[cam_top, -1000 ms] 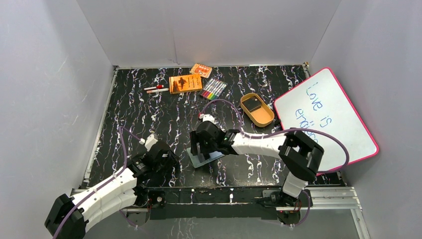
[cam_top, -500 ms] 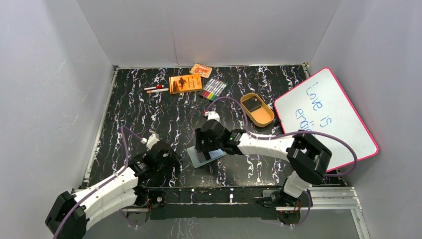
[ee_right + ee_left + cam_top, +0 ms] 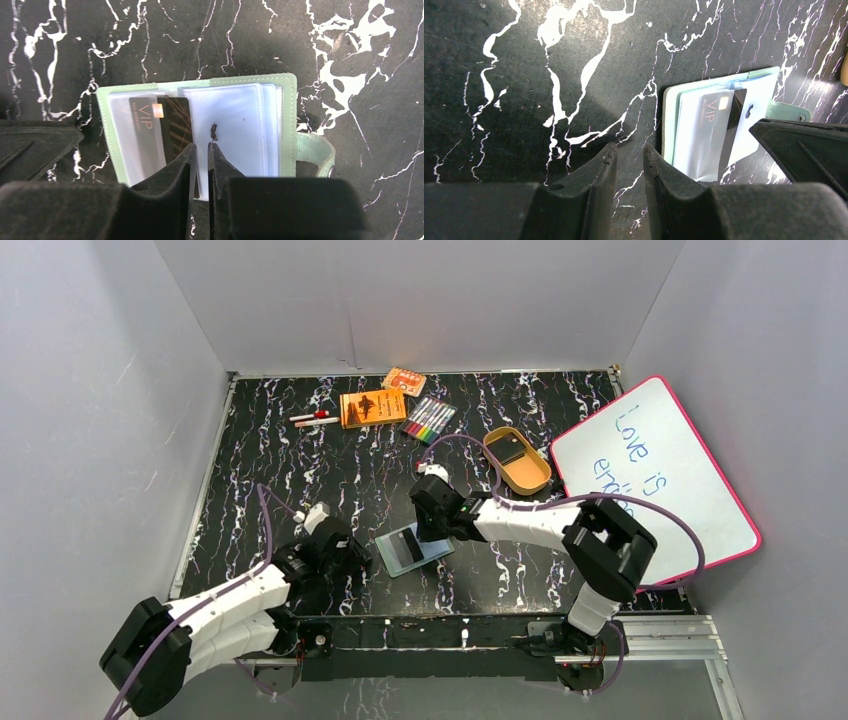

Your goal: Put the credit cards into the card holder

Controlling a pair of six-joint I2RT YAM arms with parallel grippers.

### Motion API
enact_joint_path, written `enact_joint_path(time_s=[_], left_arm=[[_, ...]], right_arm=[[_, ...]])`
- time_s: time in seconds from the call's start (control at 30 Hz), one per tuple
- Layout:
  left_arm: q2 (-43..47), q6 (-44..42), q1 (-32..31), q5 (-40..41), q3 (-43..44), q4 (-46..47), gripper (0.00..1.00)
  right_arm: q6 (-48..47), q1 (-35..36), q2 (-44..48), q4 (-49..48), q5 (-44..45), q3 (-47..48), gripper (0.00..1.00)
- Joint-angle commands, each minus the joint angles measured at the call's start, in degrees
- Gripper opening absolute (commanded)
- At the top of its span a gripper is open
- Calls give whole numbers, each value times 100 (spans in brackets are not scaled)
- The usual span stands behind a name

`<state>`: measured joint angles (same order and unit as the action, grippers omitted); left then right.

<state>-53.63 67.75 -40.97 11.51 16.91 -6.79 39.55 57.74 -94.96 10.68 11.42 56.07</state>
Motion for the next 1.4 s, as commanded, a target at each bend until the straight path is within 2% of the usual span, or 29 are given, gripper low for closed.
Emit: enact_joint_path(time_s=[0.0,0.33,0.77,1.0,1.17,1.37], left_arm=[[-174,-107,45,20,140,78,24],[-385,-119,71,-51,122,257,23],[-664,-104,68,-206,77,558,22],[-702,-96,79,-228,77,598,21],[-652,-86,79,-195,84,564,21],[-630,-60,80,-201,50,585,21]], right_arm=[[-196,-43,-174,171,23,288,20],[-325,-44,-401,101,-343,353,12],[-404,30,-473,-170,-805,357,8],[-476,65,-462,-75,-703,457,7],[-424,71,-314,128,-242,473,9],[-497,68,-346,205,-297,555,8]])
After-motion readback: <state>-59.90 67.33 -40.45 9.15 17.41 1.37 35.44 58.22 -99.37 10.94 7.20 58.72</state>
